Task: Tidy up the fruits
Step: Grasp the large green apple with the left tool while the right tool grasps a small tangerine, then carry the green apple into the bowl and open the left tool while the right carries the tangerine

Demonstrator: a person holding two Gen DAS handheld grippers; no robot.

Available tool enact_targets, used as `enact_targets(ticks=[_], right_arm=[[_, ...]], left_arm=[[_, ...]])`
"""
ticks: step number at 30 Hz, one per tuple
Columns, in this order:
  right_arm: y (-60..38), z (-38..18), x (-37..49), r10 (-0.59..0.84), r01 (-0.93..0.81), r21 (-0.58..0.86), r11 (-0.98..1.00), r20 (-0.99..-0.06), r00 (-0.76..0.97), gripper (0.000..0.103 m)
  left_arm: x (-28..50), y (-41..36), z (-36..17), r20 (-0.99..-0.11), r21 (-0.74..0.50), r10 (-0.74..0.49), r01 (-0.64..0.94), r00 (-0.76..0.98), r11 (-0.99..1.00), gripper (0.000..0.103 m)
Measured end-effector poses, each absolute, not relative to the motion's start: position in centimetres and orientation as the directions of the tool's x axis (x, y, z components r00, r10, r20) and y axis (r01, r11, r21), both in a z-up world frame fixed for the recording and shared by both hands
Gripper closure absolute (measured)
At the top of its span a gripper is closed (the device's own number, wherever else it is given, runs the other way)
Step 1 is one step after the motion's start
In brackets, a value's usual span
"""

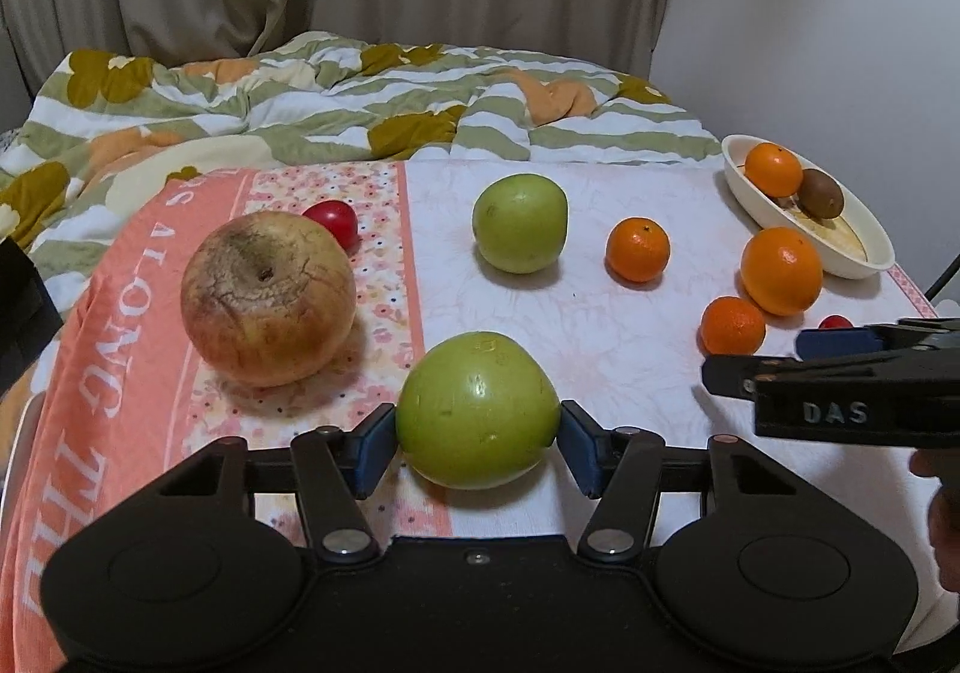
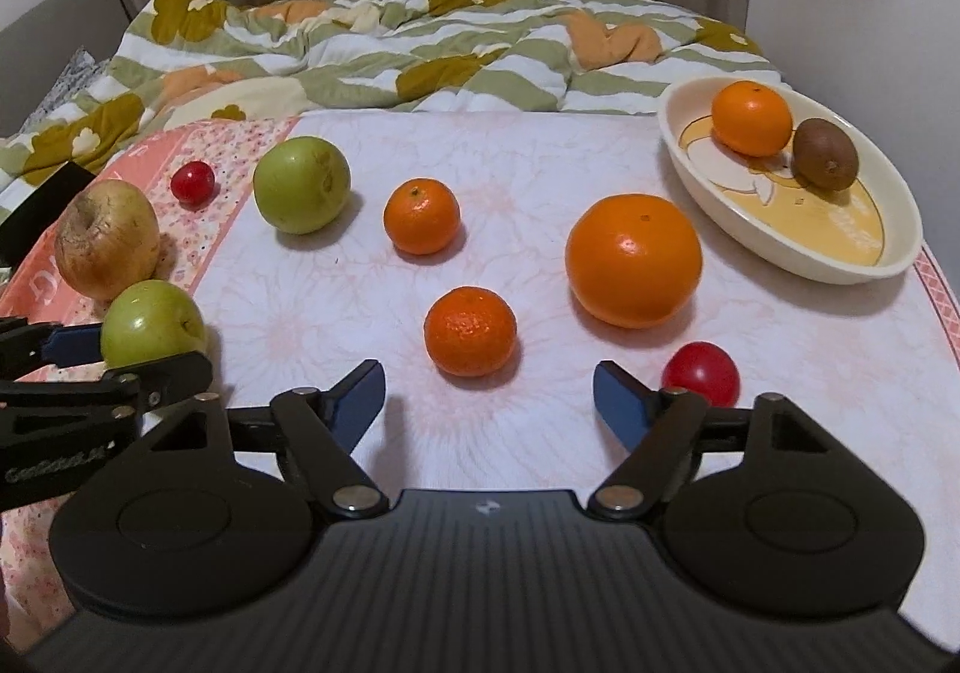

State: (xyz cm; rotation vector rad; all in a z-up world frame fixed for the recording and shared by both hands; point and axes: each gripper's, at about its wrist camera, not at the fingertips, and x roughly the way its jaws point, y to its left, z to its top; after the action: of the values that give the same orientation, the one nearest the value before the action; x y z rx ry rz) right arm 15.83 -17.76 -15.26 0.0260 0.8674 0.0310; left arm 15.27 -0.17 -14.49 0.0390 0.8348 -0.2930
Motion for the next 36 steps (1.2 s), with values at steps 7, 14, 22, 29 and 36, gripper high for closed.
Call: enact_targets(ticks=[7, 14, 22, 29, 36], right_arm=[[-17.1, -15.8, 17.3, 0.045, -0.051, 0.015, 0.999, -0.765, 0.642, 0.029], [-16.5, -15.5, 17.7, 0.048, -0.079, -0.005, 0.997, -0.761, 0.646, 0.052], [-16.3, -13.6, 16.6, 0.069, -0.083, 0.019, 0.996, -0.752, 0.656, 0.052], [-16.7, -9.9, 14.1, 0.064, -0.061, 0.032, 0.998, -0.739, 0.67, 0.052], [-19.0, -6.0, 10.8, 0.029, -0.003, 0.036, 0.999, -0.722, 0.691, 0.052]], left_arm=[[14.5, 0.3, -14.5, -0.739, -0.078, -0.222, 0.246, 0.637, 0.966, 0.041], [14.2, 0.9, -14.2, -0.747, -0.081, -0.203, 0.216, 0.633, 0.973, 0.041], [13.0, 1.0, -12.6, -0.74, -0.089, -0.196, 0.194, 0.643, 0.977, 0.041], [11.3, 0.0, -9.2, -0.709, -0.1, -0.223, 0.218, 0.669, 0.971, 0.041], [10.3, -2.4, -5.4, -0.653, -0.088, -0.279, 0.295, 0.704, 0.951, 0.041]])
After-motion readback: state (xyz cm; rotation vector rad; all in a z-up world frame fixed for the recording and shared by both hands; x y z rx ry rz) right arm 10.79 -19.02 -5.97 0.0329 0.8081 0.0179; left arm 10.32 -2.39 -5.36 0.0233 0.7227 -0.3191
